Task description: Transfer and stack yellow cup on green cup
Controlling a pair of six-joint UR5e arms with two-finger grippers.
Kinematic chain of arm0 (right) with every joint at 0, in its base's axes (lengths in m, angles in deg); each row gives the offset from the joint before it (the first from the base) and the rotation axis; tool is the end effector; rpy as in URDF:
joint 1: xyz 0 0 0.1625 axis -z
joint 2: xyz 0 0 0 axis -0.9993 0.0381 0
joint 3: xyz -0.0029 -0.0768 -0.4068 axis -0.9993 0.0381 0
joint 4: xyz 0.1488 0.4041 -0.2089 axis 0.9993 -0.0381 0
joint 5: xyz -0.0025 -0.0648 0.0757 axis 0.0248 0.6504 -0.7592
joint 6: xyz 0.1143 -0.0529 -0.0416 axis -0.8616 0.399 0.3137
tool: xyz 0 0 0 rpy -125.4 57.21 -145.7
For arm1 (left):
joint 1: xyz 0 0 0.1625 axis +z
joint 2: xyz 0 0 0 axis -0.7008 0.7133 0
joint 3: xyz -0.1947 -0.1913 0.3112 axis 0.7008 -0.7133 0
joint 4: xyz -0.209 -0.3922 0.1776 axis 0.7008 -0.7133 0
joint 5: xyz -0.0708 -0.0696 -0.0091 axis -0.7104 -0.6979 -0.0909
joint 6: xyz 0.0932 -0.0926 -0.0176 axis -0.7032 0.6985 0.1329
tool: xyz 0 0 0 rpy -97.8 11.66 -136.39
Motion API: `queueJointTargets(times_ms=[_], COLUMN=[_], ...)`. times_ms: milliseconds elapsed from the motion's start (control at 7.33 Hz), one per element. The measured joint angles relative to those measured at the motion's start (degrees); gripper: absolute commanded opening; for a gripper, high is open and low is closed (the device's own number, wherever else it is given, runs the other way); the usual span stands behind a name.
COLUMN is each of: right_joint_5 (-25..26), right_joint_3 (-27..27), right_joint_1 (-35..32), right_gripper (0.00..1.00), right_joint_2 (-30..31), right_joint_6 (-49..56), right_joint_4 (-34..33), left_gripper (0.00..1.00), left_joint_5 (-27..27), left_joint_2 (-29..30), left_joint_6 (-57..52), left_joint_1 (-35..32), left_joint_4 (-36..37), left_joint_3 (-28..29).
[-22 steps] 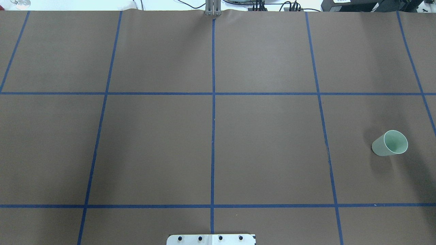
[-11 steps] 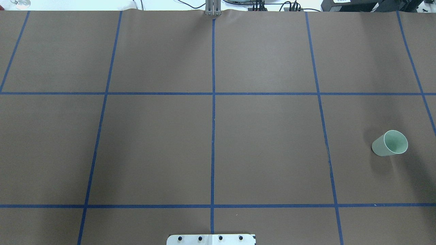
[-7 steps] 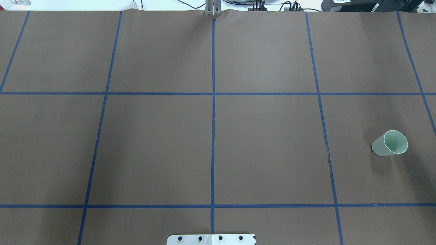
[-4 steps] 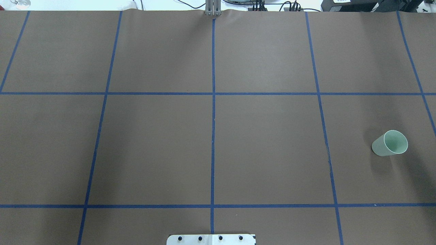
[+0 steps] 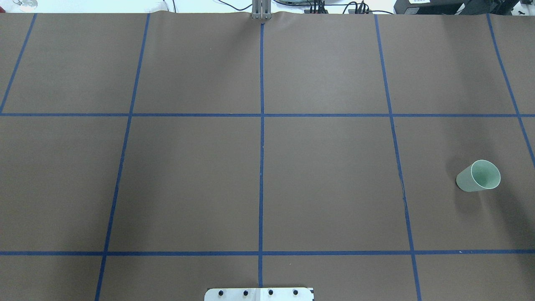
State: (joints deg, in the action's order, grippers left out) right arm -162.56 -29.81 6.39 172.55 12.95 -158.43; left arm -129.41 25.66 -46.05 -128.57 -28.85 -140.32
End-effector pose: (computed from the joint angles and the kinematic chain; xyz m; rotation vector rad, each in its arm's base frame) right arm -0.0398 -0.5431 0.5724 0.0151 -0.7774 0.0010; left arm 0.0110 -0.4578 0.5640 -0.1573 0.8274 -0.4487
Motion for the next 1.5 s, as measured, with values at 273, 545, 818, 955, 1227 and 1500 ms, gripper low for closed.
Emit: queueJointTargets(times_ms=[273, 545, 818, 955, 1227, 1500], right_joint_5=[-0.06, 0.01, 0.61, 0.86, 0.7, 0.45], right_joint_3=[0.16, -0.42, -0.88, -1.28, -2.12, -3.37], right_joint_1=[0.76, 2.53, 3.71, 4.14, 4.71, 5.81], right_gripper=[1.0, 1.0, 1.0, 1.0, 1.0, 1.0], right_joint_2=[-0.29, -0.66, -0.88, -0.82, -0.69, -0.52], right_joint_6=[-0.03, -0.33, -0.46, -0.39, -0.13, -0.05], right_joint_4=[0.33, 0.37, 0.35, 0.33, 0.28, 0.07], left_gripper=[1.0, 1.0, 1.0, 0.99, 0.97, 0.97], left_joint_5=[2.72, 13.56, 27.43, 33.34, 41.48, 44.73], left_joint_2=[-0.04, -0.17, -4.59, -7.78, -11.25, -11.8], left_joint_6=[23.65, 48.13, 63.41, 70.52, 88.96, 105.59], left_joint_1=[4.5, 18.49, 30.03, 33.72, 43.91, 51.91], left_joint_4=[-6.23, -14.0, -15.64, -15.01, -6.29, 7.77], left_joint_3=[0.18, 0.14, -0.46, -0.63, -1.31, -2.4])
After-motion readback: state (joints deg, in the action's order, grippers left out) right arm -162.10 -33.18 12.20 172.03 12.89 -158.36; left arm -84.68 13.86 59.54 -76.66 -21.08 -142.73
